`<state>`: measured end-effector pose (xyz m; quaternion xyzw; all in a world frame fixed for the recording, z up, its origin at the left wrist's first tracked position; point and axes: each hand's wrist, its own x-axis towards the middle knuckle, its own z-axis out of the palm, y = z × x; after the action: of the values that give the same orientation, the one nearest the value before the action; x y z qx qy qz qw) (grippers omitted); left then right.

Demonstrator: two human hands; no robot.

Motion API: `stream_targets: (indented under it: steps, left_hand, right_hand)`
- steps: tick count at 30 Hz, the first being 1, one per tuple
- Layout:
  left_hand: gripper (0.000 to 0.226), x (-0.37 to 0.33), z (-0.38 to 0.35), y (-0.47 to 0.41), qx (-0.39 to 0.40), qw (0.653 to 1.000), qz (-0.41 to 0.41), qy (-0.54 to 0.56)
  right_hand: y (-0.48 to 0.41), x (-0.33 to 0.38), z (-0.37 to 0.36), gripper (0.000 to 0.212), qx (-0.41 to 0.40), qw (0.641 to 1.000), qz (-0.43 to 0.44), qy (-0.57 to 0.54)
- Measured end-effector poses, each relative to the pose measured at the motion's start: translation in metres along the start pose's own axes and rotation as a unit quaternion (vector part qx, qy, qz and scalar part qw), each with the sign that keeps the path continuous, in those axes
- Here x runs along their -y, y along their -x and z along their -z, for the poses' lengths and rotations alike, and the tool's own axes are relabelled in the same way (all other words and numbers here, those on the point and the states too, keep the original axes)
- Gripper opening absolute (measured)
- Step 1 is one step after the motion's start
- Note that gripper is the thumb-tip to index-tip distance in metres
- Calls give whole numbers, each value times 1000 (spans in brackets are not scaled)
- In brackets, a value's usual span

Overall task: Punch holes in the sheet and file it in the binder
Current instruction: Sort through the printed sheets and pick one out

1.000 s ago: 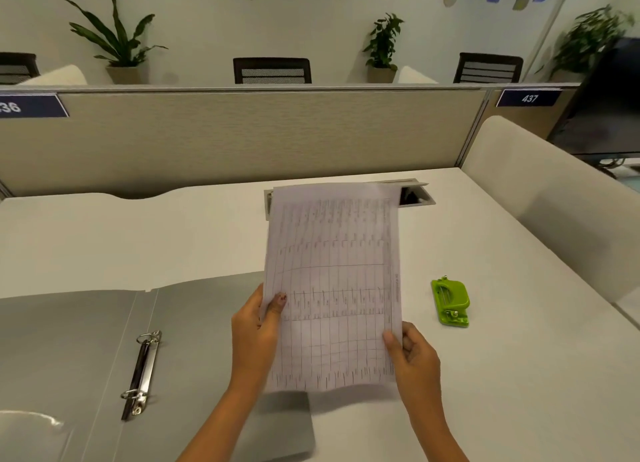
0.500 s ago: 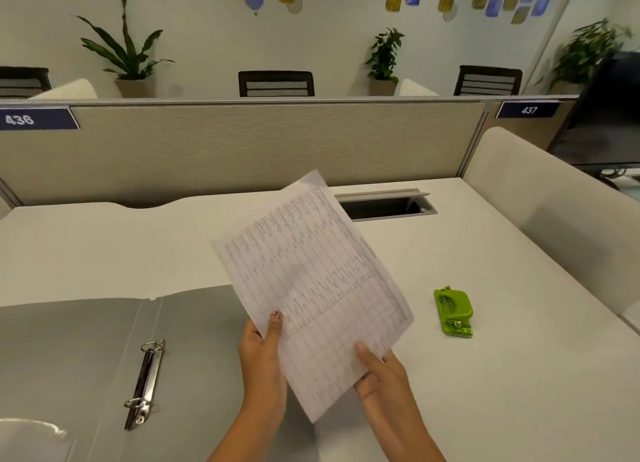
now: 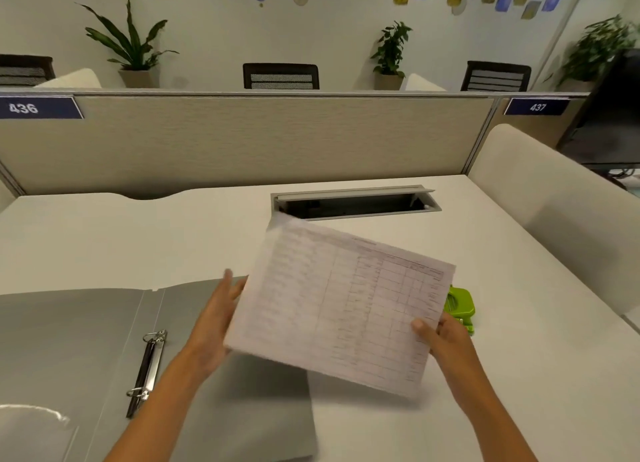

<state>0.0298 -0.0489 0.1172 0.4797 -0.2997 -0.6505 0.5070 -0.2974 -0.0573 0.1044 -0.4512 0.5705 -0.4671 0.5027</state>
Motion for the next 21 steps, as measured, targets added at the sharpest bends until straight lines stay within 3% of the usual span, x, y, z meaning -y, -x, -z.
stream_targets:
  steps: [2, 5, 10, 17, 21]
  left_hand:
    - [44, -2, -5, 0, 29, 988, -3, -150]
    - [24, 0, -20, -6, -20, 955, -81, -285]
    - [23, 9, -57, -8, -131, 931, -226, -255]
    - [21, 34, -72, -3, -153, 944, -230, -179]
    - [27, 45, -76, -3, -166, 948, -205, -178]
  right_hand:
    - [-2, 4, 1, 22, -3, 1000, 15, 22]
    - [-3, 8, -5, 18, -40, 995, 67, 55]
    - [2, 14, -20, 20, -138, 977, 162, 28]
    - [9, -10, -15, 48, -146, 982, 118, -33]
    - [8, -21, -16, 35, -153, 982, 96, -53]
